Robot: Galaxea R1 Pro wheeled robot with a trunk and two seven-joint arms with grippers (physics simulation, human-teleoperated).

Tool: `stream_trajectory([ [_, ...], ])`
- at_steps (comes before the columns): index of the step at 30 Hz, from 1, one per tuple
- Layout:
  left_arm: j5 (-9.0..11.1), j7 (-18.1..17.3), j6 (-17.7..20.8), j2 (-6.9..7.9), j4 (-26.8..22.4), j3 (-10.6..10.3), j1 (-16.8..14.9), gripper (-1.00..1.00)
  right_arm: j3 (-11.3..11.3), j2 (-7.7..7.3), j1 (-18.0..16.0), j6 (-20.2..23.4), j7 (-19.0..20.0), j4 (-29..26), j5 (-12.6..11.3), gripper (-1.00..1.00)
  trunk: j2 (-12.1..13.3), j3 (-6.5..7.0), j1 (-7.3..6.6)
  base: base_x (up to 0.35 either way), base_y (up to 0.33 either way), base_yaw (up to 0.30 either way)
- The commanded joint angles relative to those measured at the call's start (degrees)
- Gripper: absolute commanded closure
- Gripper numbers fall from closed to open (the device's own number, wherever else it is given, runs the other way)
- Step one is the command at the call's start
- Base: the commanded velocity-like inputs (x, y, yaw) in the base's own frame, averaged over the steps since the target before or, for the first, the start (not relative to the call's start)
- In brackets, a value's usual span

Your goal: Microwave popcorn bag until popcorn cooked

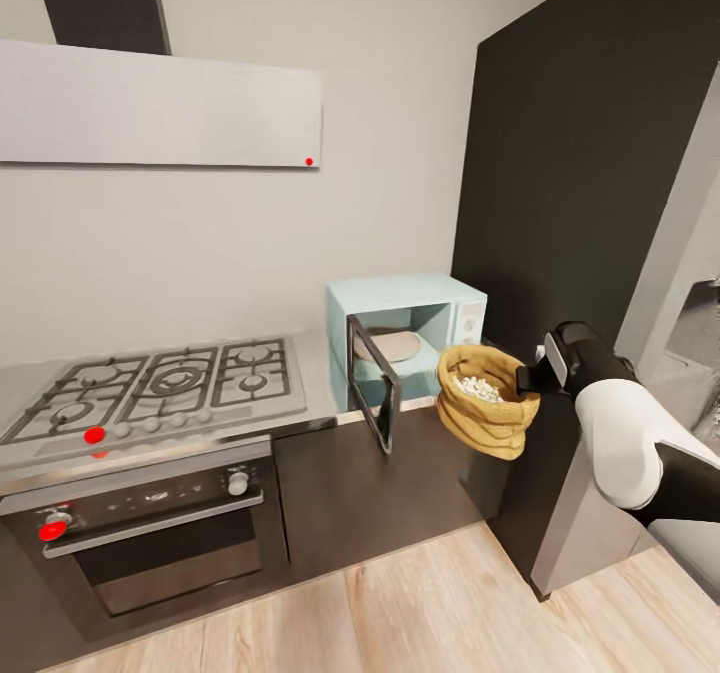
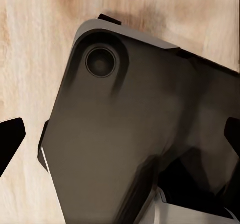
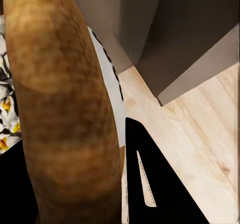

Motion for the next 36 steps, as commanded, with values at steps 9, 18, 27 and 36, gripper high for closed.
stream_trajectory([
  [9, 0.1, 0.2, -0.1, -0.03, -0.2, 0.2, 0.0, -1.0, -0.3, 0.03, 0.0, 0.1, 0.3, -0.1, 0.4, 1.0, 0.0, -0.07, 0.01, 0.0, -0.278, 0.098],
  [18, 0.1, 0.2, -0.1, -0.03, -0.3, 0.2, 0.0, -1.0, -0.3, 0.09, 0.0, 0.1, 0.3, -0.1, 0.4, 1.0, 0.0, -0.07, 0.01, 0.0, -0.072, 0.27],
  [27, 0.1, 0.2, -0.1, -0.03, -0.4, 0.2, 0.0, -1.0, -0.3, 0.12, 0.0, 0.1, 0.3, -0.1, 0.4, 1.0, 0.0, -0.07, 0.01, 0.0, 0.0, 0.26],
  [36, 0.1, 0.2, -0.1, -0.03, -0.4, 0.2, 0.0, -1.0, 5.8, 0.28, 0.0, 0.1, 0.4, -0.1, 0.1, 1.0, 0.0, -0.07, 0.01, 0.0, 0.0, 0.022],
])
